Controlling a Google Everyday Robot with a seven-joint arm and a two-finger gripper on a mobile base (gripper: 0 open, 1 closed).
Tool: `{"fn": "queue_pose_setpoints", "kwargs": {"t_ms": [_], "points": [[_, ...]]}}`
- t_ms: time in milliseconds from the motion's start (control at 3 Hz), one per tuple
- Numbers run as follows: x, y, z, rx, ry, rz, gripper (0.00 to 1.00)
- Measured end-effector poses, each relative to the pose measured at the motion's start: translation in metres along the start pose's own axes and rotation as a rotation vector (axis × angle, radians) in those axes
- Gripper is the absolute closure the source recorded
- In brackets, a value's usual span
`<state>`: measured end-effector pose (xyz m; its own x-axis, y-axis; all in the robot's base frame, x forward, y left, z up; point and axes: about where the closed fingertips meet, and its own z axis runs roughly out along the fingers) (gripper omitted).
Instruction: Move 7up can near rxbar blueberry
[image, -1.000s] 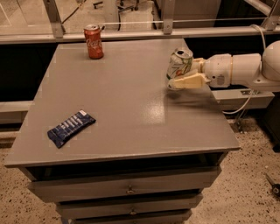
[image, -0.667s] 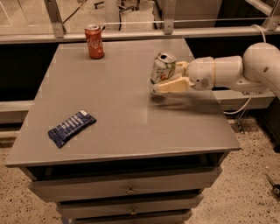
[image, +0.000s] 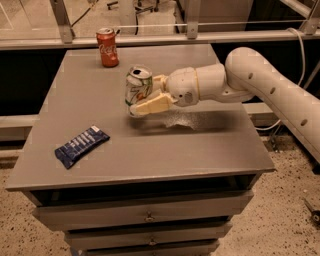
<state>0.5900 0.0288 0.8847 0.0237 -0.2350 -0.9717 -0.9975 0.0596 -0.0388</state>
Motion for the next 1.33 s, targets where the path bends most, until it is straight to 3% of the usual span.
{"fn": "queue_pose_setpoints", "kwargs": {"t_ms": [333,667,1333], "points": [[-0.001,0.018,0.037,-0.072,0.029,-0.019,1.0],[0.006,0.028,0.06,-0.11,0.072,-0.033,0.83],[0.013,0.039,0.081,-0.154,0.099,-0.041,0.37]]}}
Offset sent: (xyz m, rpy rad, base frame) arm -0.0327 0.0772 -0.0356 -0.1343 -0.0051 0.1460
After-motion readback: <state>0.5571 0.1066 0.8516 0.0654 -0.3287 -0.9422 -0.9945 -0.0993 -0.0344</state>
